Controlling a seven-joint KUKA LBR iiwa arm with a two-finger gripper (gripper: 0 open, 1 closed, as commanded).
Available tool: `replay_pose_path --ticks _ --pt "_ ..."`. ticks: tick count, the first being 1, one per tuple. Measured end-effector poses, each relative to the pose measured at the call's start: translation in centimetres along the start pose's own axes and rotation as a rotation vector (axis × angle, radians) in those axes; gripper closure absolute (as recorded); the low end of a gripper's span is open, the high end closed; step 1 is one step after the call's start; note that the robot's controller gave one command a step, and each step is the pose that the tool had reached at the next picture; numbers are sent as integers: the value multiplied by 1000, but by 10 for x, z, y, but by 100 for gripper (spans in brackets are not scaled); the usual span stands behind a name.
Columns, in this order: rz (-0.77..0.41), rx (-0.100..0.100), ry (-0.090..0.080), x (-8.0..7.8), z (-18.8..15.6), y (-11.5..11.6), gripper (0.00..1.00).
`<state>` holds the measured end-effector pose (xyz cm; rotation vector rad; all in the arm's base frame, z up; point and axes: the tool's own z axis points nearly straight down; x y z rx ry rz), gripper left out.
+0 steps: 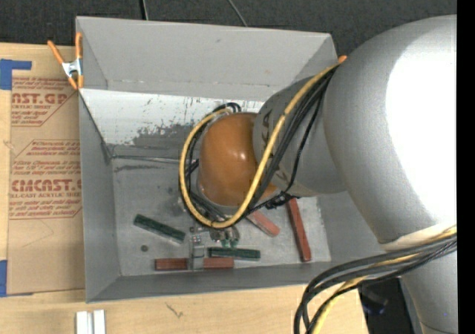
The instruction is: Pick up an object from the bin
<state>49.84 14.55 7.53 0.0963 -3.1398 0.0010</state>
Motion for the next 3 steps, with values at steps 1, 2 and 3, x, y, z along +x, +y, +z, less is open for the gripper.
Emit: replay_pose_path --ticks 1,2,3 --pt "206 -2 0 2 -1 32 100" --pt "207 -2 0 2 -1 32 100" --pt "234 -1 -2 -11 -132 28 100"
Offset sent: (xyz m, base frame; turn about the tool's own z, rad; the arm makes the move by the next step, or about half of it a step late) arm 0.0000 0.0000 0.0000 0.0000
